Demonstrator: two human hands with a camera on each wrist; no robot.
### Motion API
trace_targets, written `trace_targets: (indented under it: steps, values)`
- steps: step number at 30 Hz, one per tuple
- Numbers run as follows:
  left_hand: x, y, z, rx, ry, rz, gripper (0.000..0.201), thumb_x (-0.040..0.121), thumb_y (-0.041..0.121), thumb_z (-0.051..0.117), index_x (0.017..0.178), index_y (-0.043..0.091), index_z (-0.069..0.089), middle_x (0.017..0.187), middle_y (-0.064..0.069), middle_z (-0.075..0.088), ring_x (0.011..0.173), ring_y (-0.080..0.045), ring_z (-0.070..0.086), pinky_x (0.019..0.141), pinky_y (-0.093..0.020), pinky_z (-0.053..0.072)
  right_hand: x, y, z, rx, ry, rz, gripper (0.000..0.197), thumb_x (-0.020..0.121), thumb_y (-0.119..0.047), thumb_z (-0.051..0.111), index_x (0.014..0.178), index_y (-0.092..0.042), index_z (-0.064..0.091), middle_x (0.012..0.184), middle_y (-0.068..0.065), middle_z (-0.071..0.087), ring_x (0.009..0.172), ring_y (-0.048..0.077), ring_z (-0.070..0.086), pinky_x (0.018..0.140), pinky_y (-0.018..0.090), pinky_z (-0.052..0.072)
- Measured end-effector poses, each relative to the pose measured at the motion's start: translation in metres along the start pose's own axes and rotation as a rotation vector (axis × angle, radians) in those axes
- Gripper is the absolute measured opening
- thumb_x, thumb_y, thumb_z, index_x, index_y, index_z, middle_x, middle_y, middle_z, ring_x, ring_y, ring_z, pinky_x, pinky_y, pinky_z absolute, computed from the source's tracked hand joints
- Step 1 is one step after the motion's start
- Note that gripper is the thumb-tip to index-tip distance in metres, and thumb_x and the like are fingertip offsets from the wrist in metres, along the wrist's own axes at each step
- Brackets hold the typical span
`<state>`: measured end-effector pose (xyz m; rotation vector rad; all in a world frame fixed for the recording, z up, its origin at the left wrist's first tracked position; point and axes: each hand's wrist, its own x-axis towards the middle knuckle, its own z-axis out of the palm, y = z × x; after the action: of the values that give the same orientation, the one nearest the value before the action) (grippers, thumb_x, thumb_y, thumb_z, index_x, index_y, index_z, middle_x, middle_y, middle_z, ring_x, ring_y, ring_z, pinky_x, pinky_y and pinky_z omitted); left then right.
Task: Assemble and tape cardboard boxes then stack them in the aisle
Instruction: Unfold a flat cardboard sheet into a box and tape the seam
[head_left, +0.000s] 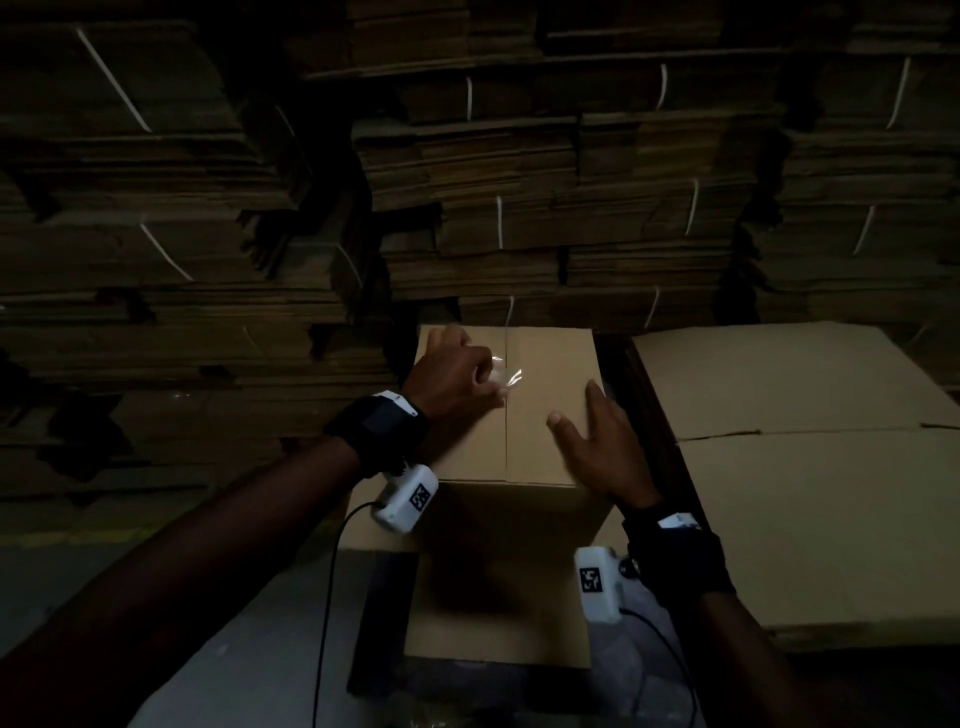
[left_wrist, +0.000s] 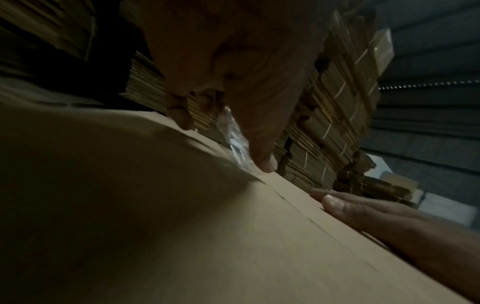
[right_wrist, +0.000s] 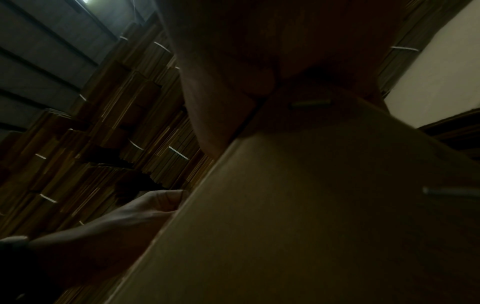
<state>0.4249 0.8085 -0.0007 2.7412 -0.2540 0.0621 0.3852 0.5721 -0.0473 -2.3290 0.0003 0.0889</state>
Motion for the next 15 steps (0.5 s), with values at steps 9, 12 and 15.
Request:
trace_targets:
  steps: [9,12,15]
  values:
    - [0.011,0.009,-0.013,-0.097,-0.053,0.113,0.063,0.091,0.022,0.069,0.149,0.016,0.045,0.107,-0.016,0.072,0.098,-0.031,0.069,0.086,-0.038,0.053,-0.003,0.000,-0.001,0.017,0.007,-0.005,0.083,0.096,-0.062,0.054,0.162,-0.030,0.014,0.166,0.007,0.022,0.144,0.029,0.036,0.110,0.048,0.039]
    - [0.018,0.013,-0.020,-0.143,-0.124,0.023,0.049,0.086,0.018,0.078,0.130,0.002,0.064,0.107,-0.013,0.075,0.091,-0.020,0.072,0.082,-0.029,0.054,-0.002,0.000,0.000,0.004,0.005,-0.005,0.084,0.096,-0.064,0.053,0.162,-0.031,0.014,0.166,0.006,0.021,0.145,0.029,0.035,0.110,0.048,0.039]
    - [0.024,0.013,-0.019,-0.032,-0.180,-0.011,0.041,0.082,0.030,0.083,0.116,0.008,0.074,0.110,-0.008,0.075,0.096,-0.020,0.070,0.073,-0.026,0.046,-0.002,0.000,0.000,-0.004,0.004,-0.007,0.084,0.096,-0.064,0.052,0.162,-0.030,0.014,0.166,0.007,0.021,0.147,0.030,0.033,0.111,0.049,0.037]
